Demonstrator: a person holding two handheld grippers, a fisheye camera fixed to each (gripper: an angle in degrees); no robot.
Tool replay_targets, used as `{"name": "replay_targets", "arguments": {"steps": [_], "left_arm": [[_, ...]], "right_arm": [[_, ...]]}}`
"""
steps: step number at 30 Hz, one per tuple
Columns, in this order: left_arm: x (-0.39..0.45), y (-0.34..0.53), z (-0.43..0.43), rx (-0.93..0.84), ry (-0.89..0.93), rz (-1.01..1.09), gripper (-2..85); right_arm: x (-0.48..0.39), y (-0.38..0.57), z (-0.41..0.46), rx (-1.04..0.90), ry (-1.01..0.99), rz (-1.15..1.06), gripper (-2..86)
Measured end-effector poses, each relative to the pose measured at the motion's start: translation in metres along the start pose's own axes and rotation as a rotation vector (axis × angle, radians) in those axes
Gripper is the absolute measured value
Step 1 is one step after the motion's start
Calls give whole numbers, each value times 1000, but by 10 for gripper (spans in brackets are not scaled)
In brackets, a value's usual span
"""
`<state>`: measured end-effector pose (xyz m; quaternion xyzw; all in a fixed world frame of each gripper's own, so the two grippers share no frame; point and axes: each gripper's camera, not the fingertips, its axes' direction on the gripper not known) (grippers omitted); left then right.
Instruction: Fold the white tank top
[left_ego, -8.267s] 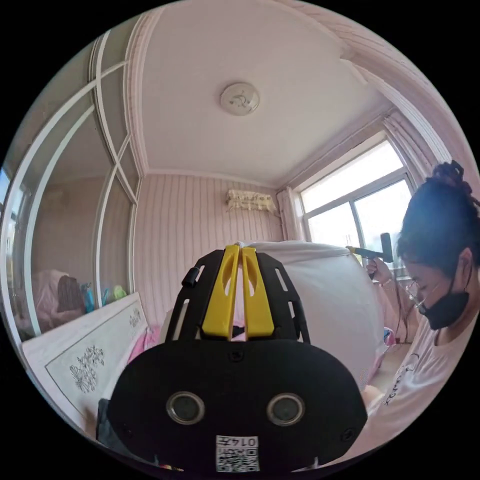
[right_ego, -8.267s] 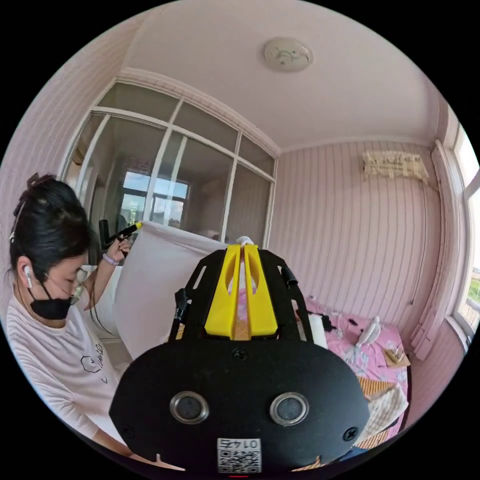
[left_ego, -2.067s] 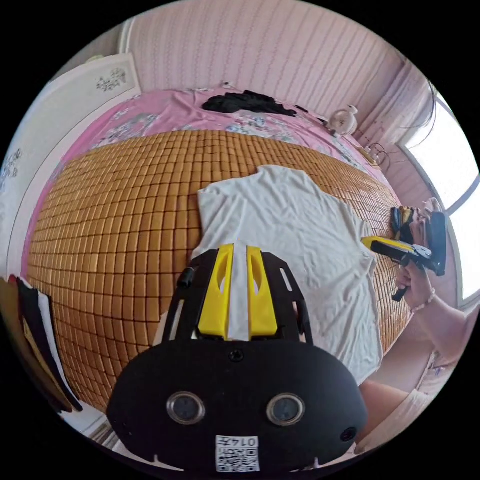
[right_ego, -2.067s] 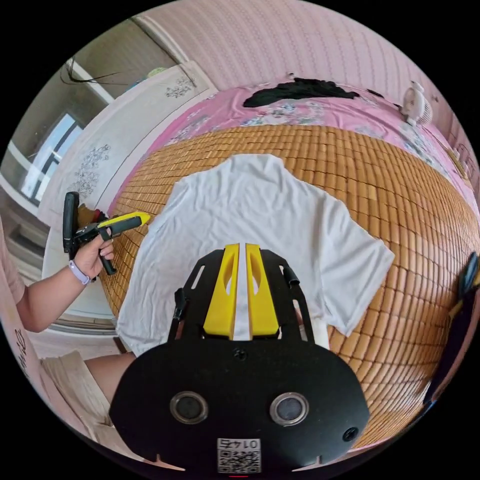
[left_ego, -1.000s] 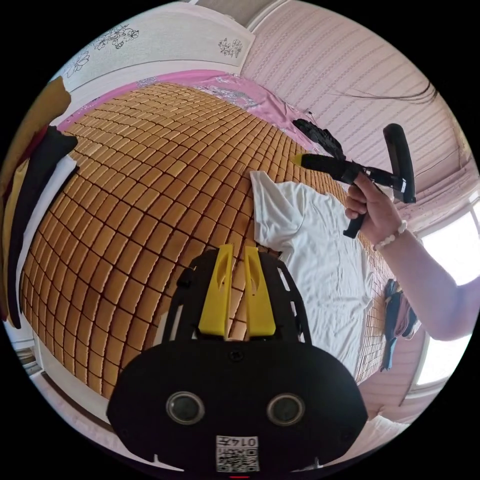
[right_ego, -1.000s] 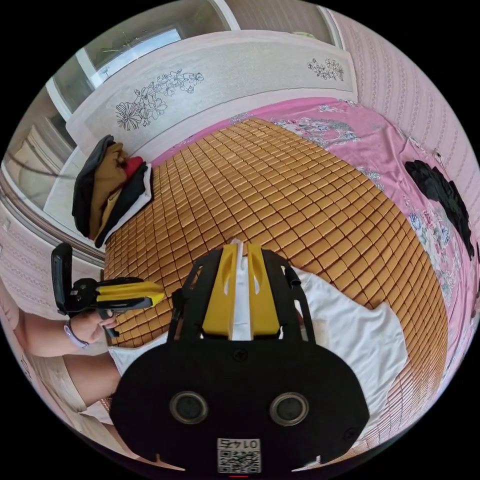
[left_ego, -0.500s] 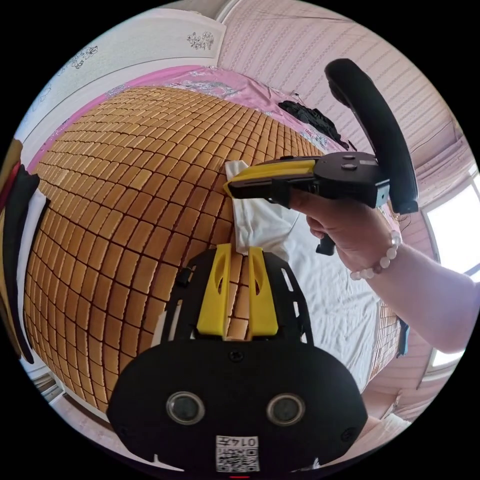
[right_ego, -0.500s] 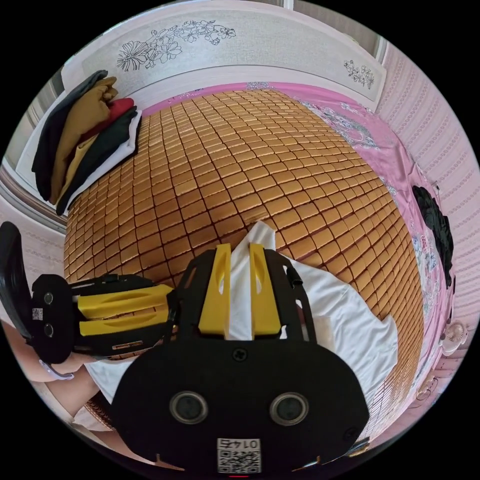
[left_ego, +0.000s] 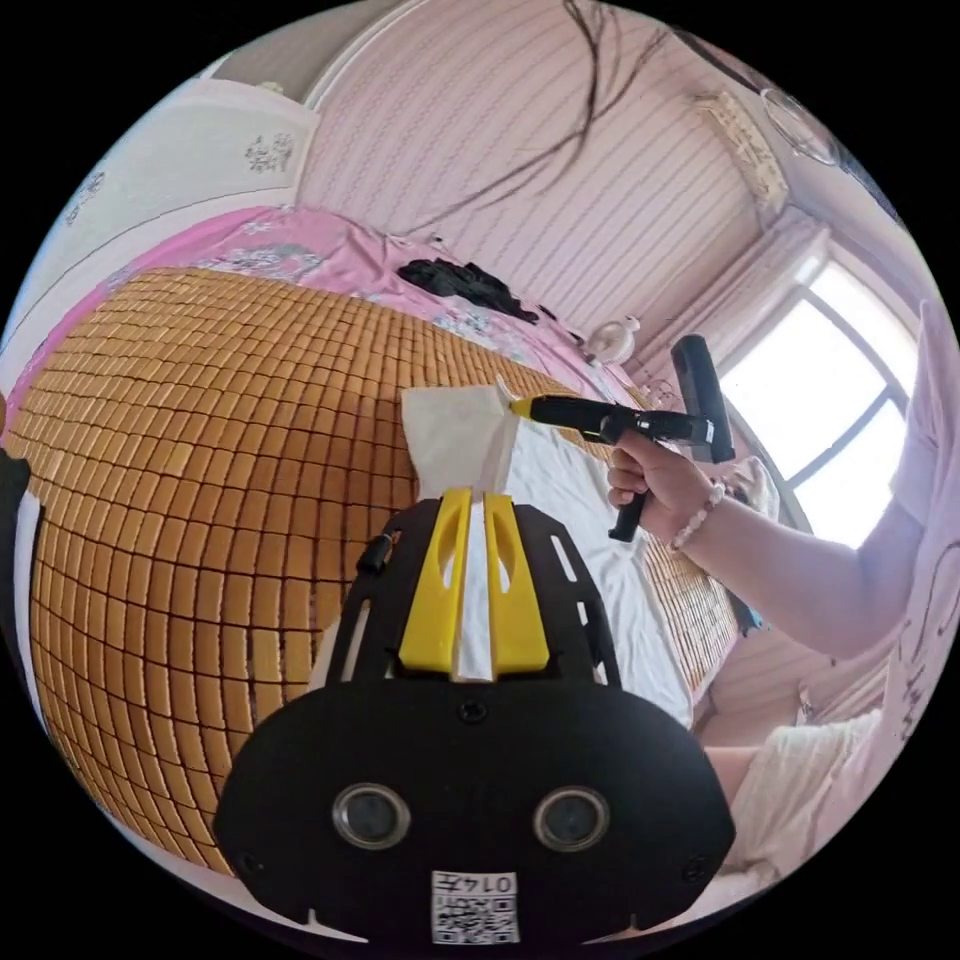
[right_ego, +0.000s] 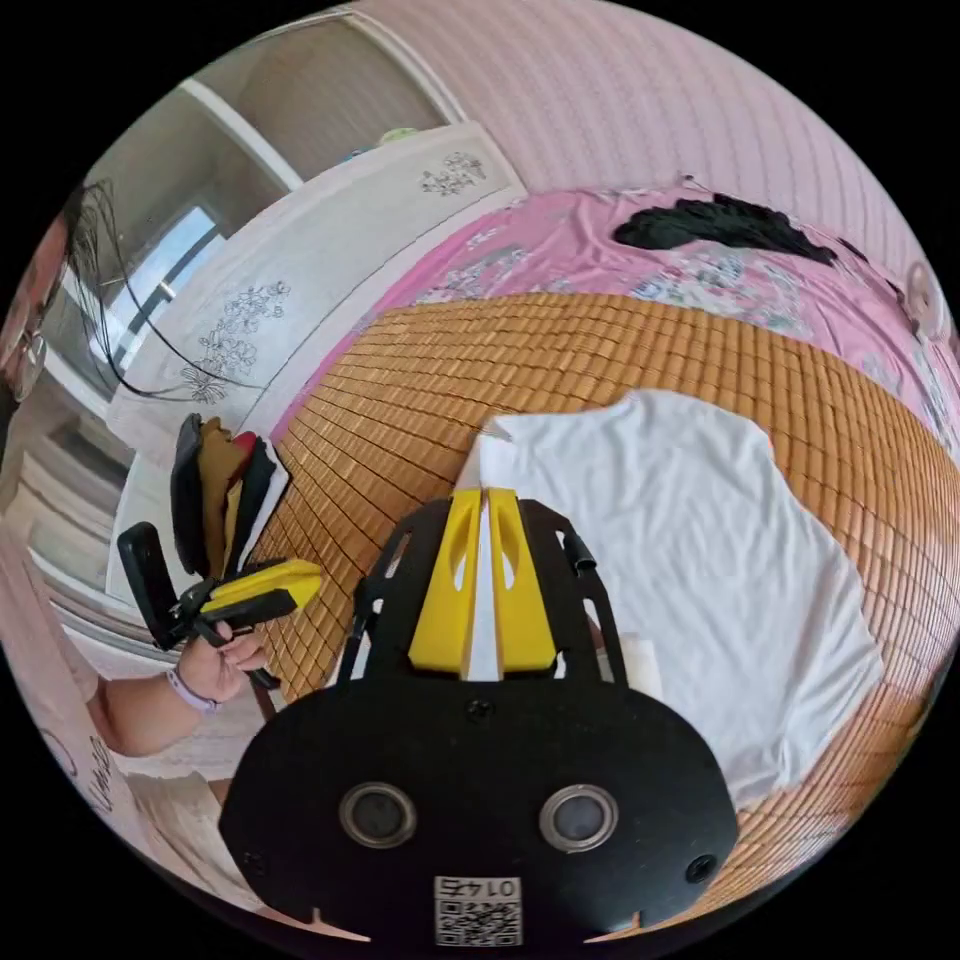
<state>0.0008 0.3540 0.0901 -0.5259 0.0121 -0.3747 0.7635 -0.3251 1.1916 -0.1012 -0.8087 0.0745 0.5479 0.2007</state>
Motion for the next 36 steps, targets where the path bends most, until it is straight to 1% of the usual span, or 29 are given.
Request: {"name": "replay_targets", "arguments": {"steps": [2,4,6,9,12,15,17,19,20,21,23,26,28,30,32,36], "left_arm": [[11,3,6,-51,23,29,42],[18,7,18,-121,3,55,46],[22,6,33,-187,-27,81,48],[30,-5,50,-222,-90,152,50],[40,-23,74,-243,-123,210,51],[50,-39,101,-268,-131,219,57],[58,-44,118,-296,-176,243,57],[61,-47,137,-357,-213,248,43],[62,-48,145,-378,-203,241,26],[62,-51,144,-360,-173,223,5],[63,-56,141,-346,-182,184,-3],[64,-65,124,-247,-206,132,-4],[60,-70,122,-236,-211,95,3],[53,-74,130,-277,-206,45,33],[51,-77,132,-295,-222,24,45],[64,-86,124,-283,-229,32,40]], "right_arm": [[37,28,-19,-82,73,71,77],[57,35,-24,-149,90,107,89],[64,31,-29,-144,101,92,91],[61,6,-23,-114,74,20,88],[48,-29,3,-111,26,-72,86],[37,-62,35,-141,27,-126,82],[29,-81,57,-203,48,-169,63],[21,-89,67,-254,86,-230,29],[17,-92,68,-273,111,-245,21],[15,-94,66,-279,109,-261,18],[6,-101,53,-256,102,-305,13],[3,-109,46,-257,103,-324,17],[5,-110,46,-283,108,-317,28],[8,-106,32,-257,144,-293,34],[15,-90,-7,-153,205,-262,38],[37,-26,-89,15,294,-171,30]]}}
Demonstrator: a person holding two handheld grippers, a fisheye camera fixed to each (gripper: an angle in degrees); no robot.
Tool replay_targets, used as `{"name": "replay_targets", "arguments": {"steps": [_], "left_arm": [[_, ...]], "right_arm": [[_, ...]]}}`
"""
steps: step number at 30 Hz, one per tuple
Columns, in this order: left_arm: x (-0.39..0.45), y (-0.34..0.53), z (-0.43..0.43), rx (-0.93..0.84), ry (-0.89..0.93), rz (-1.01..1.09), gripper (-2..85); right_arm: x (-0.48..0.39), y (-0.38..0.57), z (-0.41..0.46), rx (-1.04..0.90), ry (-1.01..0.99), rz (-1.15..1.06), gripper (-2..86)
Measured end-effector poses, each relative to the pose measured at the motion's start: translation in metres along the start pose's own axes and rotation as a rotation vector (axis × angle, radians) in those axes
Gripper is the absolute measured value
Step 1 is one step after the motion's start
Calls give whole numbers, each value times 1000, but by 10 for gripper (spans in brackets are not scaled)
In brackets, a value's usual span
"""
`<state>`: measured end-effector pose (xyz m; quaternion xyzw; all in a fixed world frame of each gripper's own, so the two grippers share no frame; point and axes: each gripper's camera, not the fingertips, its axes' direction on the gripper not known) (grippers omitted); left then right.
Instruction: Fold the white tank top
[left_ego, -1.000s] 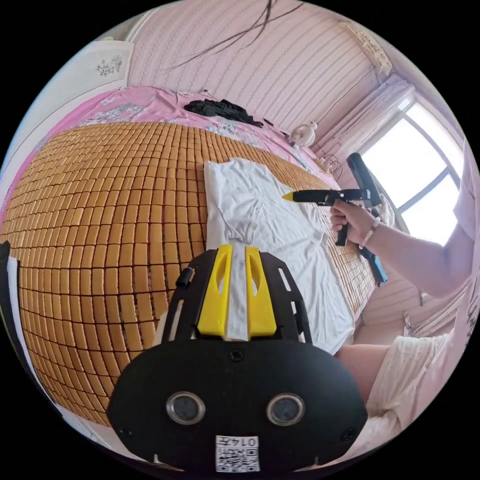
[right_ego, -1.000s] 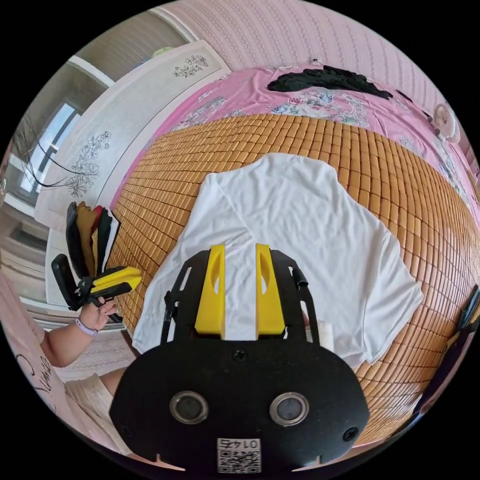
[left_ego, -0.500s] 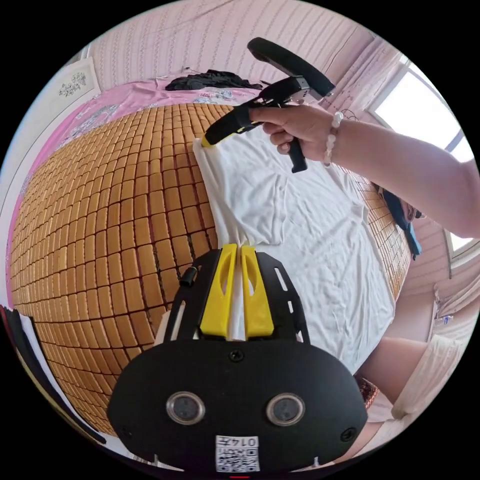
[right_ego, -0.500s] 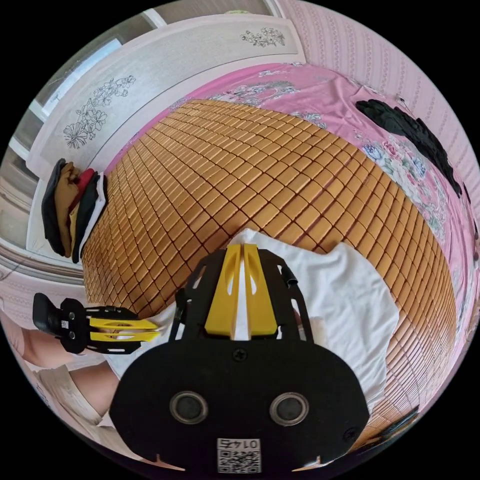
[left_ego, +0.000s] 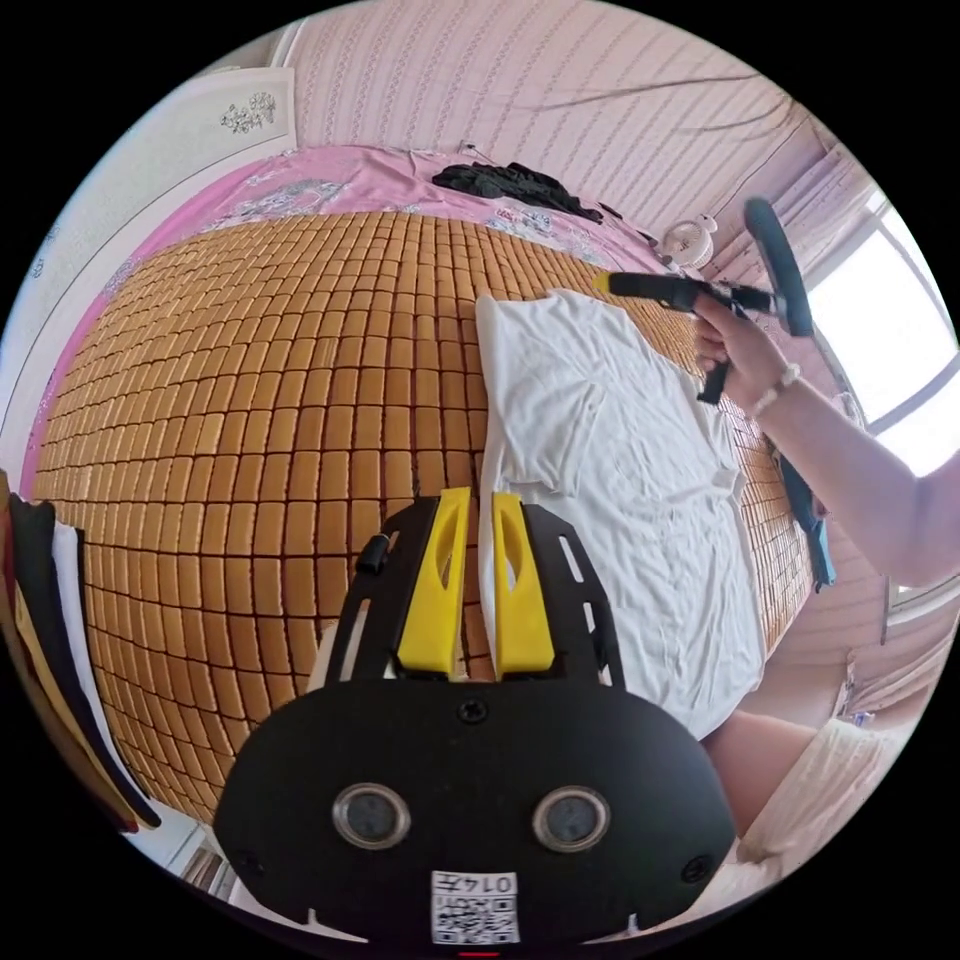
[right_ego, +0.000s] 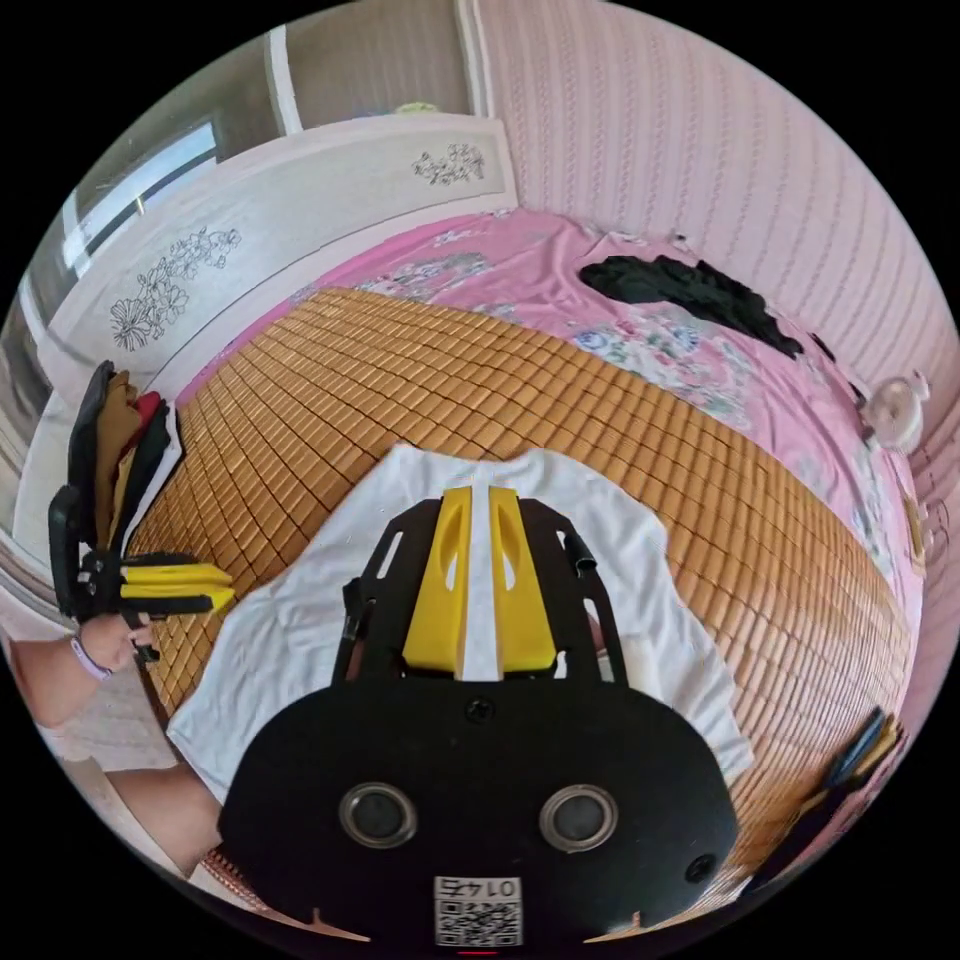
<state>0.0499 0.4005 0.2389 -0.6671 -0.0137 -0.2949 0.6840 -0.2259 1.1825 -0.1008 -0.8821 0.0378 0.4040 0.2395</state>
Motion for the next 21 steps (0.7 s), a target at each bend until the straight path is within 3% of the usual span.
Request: {"name": "replay_targets", "arguments": {"steps": [3,7,11,21], "left_arm": [[22,-11,-7,7,36,59,30],[66,-38,10,-57,126,181,31],[135,-87,33,-54,250,317,32],[353,-214,140,-167,399,647,53]], "right_arm": [[26,85,-52,-1,151,96,28],[72,198,-103,-186,307,315,39],[112,272,-143,-182,193,551,57],[154,323,-165,-55,85,728,88]]}}
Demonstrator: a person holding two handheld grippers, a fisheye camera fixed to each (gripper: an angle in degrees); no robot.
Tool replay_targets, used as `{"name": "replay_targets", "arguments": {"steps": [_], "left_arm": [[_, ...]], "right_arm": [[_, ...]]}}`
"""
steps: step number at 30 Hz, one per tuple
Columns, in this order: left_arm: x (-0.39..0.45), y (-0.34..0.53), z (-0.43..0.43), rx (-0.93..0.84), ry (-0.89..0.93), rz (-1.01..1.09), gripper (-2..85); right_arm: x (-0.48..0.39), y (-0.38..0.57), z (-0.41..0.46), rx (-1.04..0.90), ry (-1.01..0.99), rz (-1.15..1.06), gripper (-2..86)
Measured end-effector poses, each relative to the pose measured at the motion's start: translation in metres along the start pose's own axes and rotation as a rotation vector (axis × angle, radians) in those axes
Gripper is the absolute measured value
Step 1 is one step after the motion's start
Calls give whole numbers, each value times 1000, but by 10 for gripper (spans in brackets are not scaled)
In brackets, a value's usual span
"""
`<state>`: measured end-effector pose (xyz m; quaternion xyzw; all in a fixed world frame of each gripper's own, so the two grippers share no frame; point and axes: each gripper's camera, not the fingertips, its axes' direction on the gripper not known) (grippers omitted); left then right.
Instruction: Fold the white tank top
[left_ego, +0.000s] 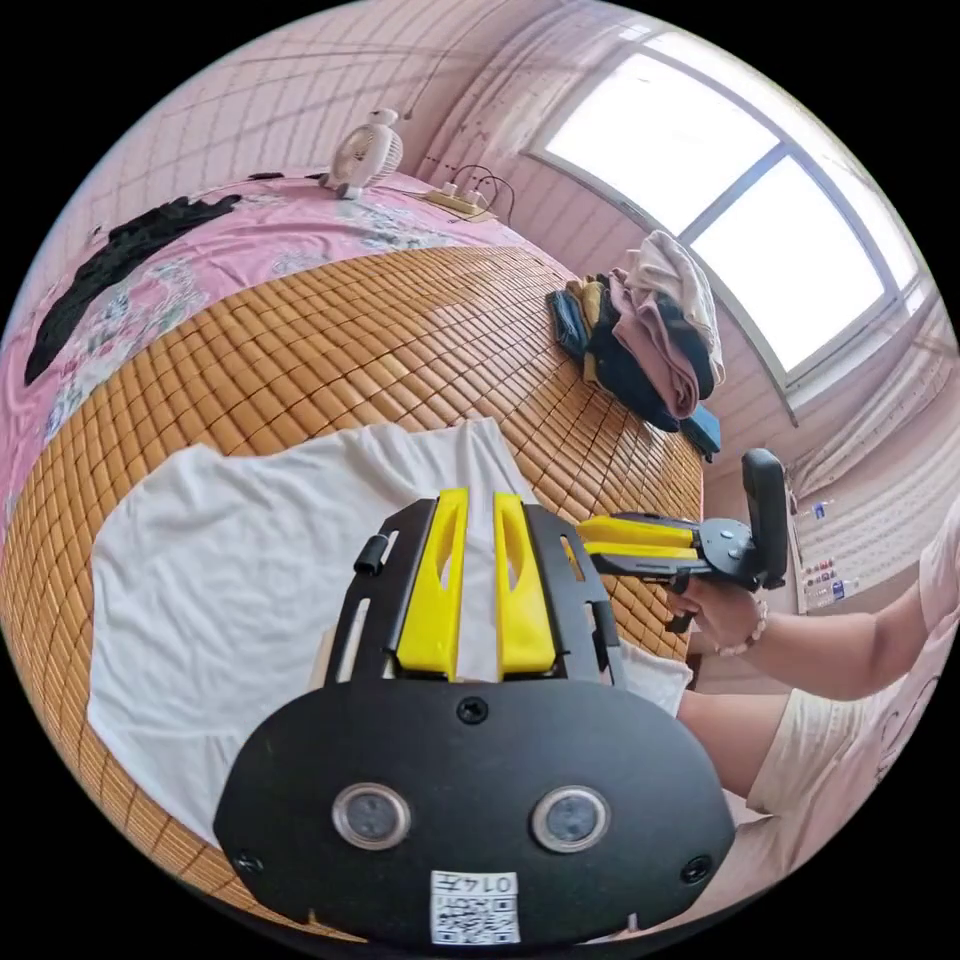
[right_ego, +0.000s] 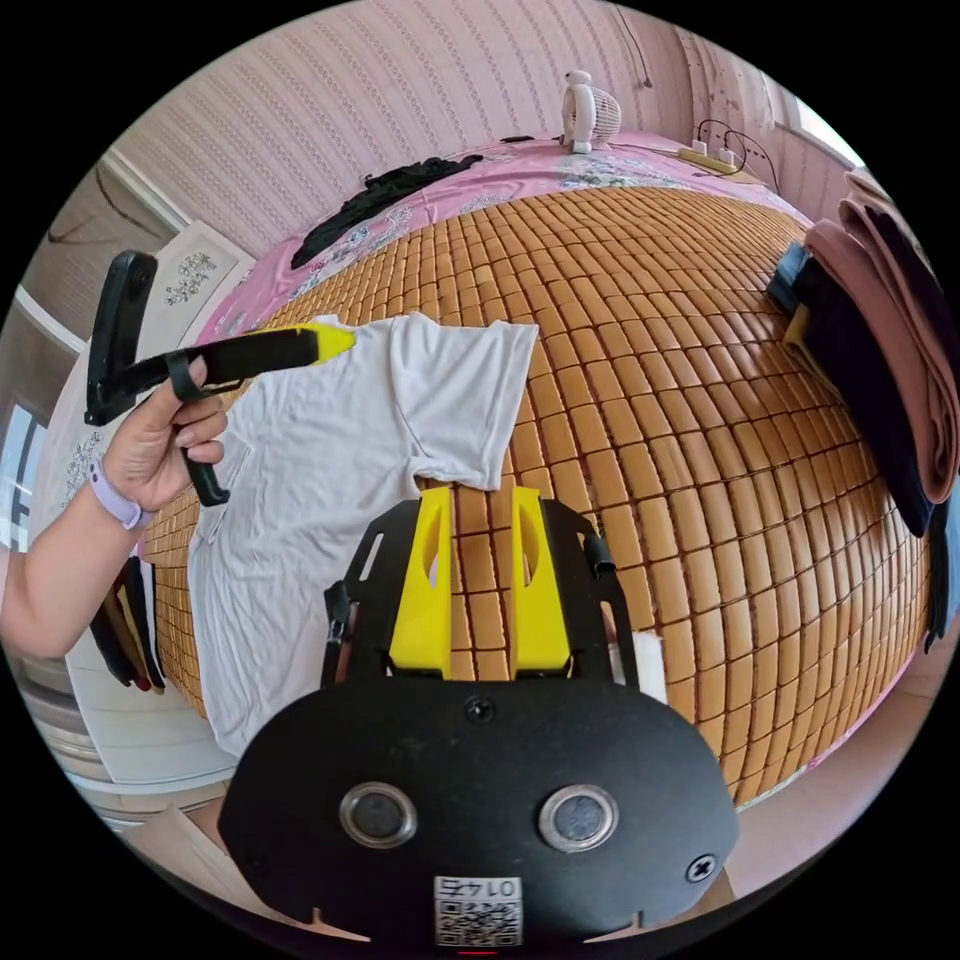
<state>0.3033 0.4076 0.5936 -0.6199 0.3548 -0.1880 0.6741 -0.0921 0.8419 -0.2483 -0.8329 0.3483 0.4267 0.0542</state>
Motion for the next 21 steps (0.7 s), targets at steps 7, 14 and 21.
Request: {"name": "replay_targets", "arguments": {"steps": [7,14,21], "left_arm": [[32,-83,81,-82,-49,93,70],[48,-101,125,-139,-192,112,57],[51,-87,118,-101,-189,161,37]], "right_arm": [[23,8,-5,45,2,66,57],[44,14,-19,82,-63,40,4],[52,15,-37,141,-103,36,21]]}}
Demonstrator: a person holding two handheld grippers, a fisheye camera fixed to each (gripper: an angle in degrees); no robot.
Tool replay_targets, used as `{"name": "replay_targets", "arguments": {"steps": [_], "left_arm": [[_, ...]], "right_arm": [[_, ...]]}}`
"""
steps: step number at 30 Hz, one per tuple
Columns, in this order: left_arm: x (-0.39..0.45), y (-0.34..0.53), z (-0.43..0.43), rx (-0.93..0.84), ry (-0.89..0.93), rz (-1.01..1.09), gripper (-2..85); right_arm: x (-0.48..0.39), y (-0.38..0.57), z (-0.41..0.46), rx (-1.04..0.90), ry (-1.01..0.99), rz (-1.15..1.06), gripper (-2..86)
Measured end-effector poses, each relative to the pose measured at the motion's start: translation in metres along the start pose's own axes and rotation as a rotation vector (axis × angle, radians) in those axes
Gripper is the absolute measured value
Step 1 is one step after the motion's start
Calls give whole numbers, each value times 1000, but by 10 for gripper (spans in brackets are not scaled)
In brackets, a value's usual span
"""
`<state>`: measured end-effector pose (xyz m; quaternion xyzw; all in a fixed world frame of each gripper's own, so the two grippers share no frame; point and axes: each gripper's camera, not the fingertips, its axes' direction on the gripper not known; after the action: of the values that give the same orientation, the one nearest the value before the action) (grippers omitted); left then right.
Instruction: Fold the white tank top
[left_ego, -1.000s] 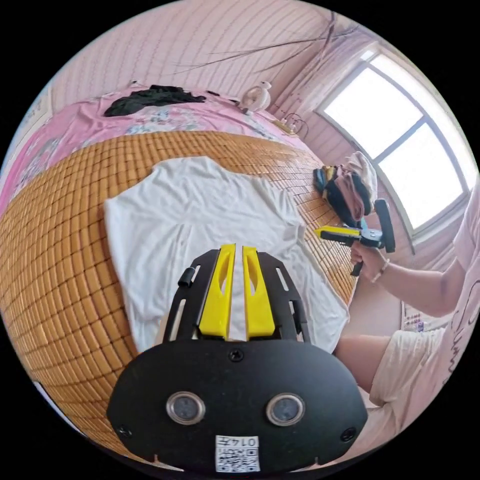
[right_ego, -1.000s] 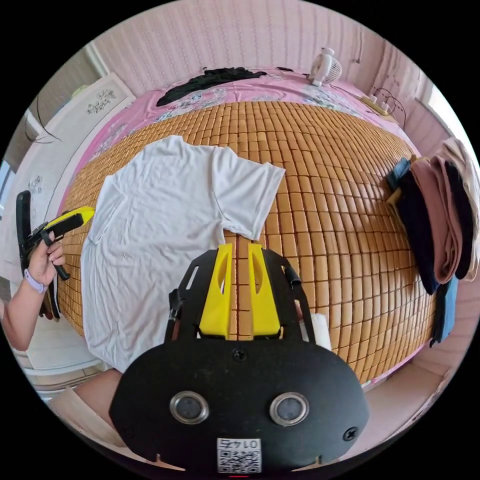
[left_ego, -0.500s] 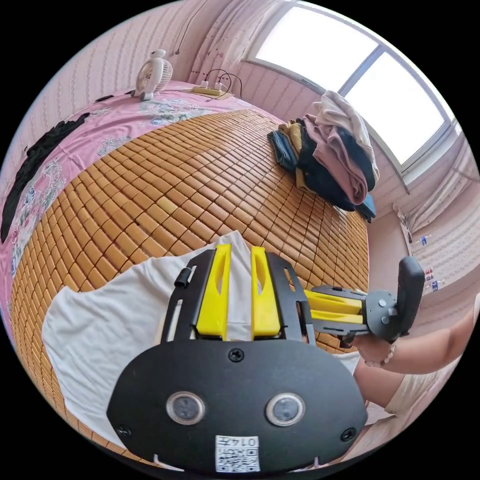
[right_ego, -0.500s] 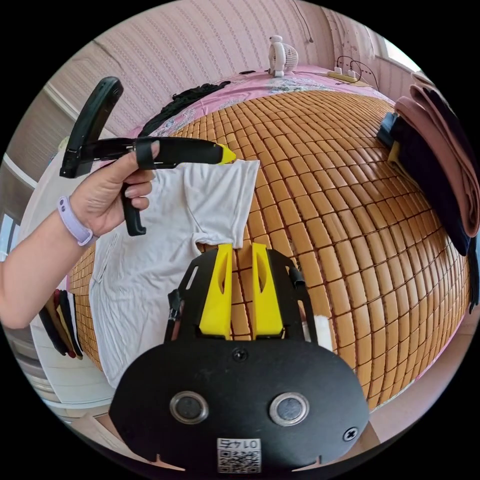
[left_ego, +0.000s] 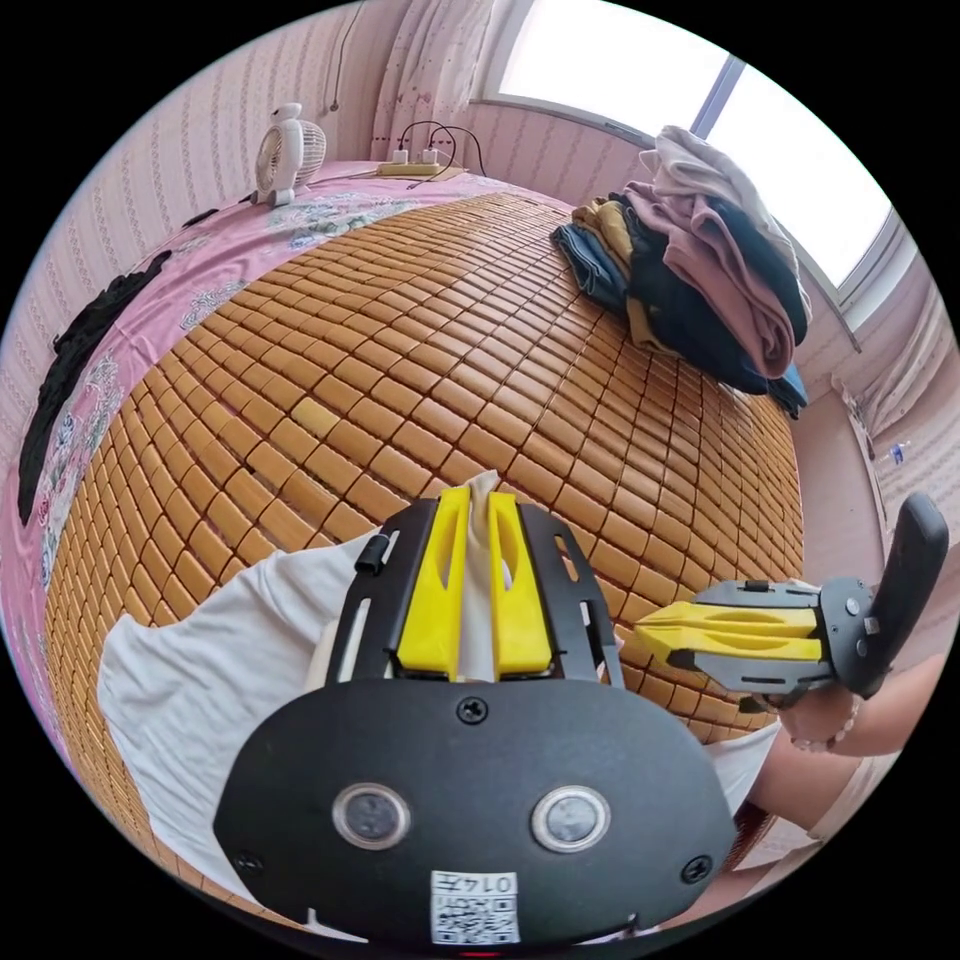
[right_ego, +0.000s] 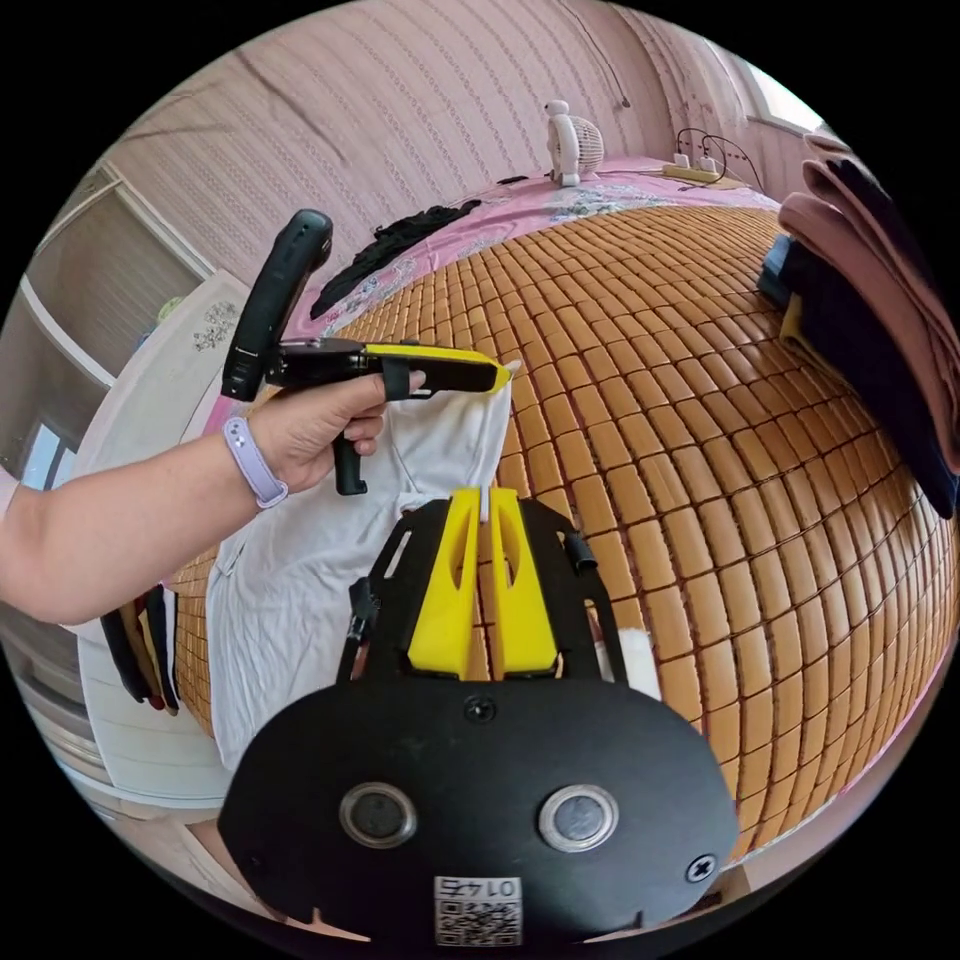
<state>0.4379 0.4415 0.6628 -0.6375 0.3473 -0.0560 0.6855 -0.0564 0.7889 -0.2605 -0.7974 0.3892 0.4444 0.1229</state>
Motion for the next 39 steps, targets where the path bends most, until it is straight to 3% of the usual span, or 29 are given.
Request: {"name": "replay_targets", "arguments": {"steps": [8,12,15,17,19,23,33,36,39], "left_arm": [[-8,25,-14,34,36,-44,-6],[-24,64,-74,231,39,-121,-7],[-36,120,-142,346,-47,-176,0],[-44,166,-171,365,-107,-244,14],[-55,215,-182,326,-146,-346,71],[-83,310,-187,155,-132,-563,83],[-166,431,-245,240,-271,-750,78],[-200,444,-243,217,-249,-794,96],[-223,451,-237,202,-271,-799,110]], "right_arm": [[-11,-10,12,-116,28,-78,12],[-29,-18,-18,-5,32,-160,12],[-60,-20,-47,68,-97,-333,21],[-81,-15,-44,5,-239,-447,45],[-86,-10,-29,-77,-263,-448,64],[-89,-17,-1,-158,-183,-391,67],[-124,-127,88,-136,-40,-337,119],[-136,-151,116,-198,44,-357,70],[-137,-167,123,-236,-12,-387,25]]}}
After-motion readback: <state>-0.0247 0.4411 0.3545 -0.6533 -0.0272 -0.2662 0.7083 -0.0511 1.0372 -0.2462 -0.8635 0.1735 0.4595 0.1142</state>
